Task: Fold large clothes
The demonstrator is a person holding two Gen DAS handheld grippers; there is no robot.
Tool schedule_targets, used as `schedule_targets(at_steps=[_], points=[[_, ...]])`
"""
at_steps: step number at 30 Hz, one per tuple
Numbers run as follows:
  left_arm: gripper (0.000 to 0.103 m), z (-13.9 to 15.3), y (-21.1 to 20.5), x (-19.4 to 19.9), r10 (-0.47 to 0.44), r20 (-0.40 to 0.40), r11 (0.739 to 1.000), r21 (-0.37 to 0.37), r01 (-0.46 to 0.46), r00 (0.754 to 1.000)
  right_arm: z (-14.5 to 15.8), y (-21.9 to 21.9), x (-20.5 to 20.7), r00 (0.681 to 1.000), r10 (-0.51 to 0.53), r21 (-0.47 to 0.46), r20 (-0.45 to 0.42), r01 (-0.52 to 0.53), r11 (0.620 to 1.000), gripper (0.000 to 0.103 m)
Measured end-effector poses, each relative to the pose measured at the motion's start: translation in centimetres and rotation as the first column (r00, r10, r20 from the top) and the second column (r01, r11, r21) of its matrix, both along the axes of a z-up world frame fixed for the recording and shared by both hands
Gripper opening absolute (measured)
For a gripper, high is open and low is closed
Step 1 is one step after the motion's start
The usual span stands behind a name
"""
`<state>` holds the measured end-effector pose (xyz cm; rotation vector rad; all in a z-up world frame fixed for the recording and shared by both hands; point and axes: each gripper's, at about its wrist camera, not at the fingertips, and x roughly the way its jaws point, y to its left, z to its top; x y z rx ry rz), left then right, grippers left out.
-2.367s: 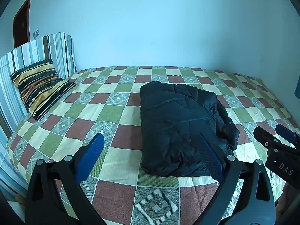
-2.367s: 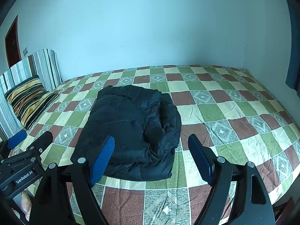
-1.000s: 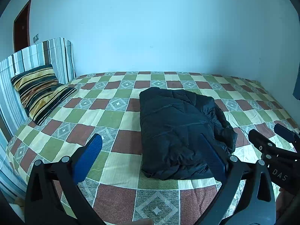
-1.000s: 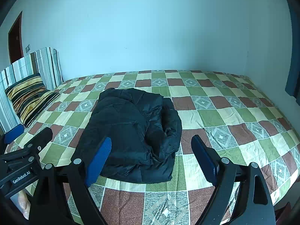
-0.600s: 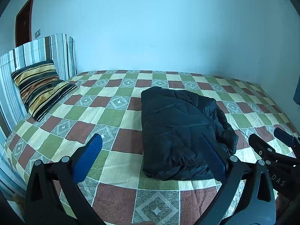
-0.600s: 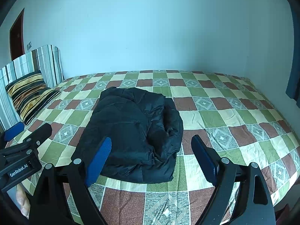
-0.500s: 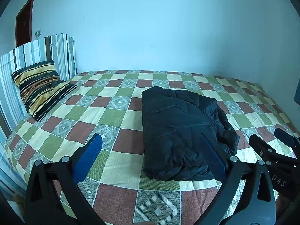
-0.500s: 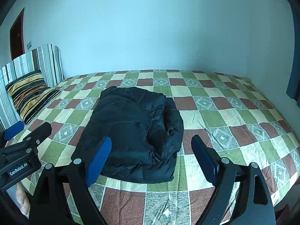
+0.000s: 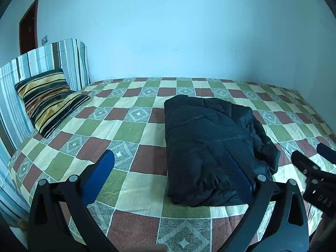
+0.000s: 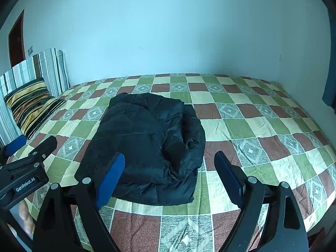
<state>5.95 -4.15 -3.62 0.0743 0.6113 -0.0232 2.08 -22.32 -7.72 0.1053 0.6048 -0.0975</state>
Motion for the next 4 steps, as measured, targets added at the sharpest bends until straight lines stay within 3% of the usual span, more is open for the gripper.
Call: schedule_targets(at_steps=[4], points=[[0.101,-1.6,2.3,2.2,0.038,-0.058,0.999,-0.015,-0.039,0.998,-0.7,-2.5,0.4,0.999,-0.040,0.020,-0.010,0.040,0.999,0.086]])
